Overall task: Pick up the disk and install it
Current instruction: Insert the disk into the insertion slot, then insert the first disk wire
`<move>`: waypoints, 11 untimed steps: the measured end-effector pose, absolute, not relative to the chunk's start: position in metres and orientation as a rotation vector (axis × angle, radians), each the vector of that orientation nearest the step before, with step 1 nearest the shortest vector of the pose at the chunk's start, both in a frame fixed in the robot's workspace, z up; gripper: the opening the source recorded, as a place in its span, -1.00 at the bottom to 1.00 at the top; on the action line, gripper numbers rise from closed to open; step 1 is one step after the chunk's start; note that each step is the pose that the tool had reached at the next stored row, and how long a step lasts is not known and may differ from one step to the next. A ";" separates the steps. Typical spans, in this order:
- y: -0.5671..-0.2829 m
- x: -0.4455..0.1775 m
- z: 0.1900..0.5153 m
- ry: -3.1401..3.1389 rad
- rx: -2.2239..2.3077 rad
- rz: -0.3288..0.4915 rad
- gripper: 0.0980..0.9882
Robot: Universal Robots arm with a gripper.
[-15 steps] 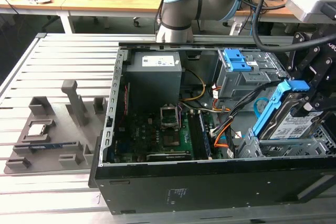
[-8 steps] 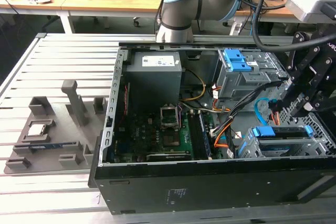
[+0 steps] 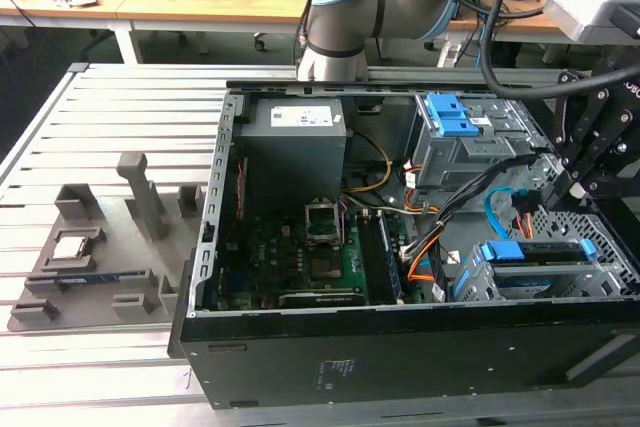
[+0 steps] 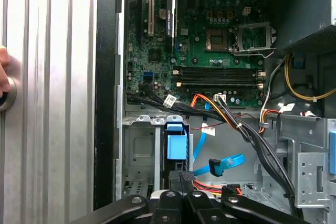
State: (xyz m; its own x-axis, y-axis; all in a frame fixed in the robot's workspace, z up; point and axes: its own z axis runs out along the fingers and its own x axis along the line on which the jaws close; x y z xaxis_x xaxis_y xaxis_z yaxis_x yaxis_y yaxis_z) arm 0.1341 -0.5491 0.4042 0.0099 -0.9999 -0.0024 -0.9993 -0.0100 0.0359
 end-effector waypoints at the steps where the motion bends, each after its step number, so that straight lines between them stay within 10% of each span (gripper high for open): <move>1: -0.549 0.134 0.404 -2.194 2.215 -0.042 -0.98; 11: -0.528 0.159 0.404 -2.193 2.215 -0.041 -0.98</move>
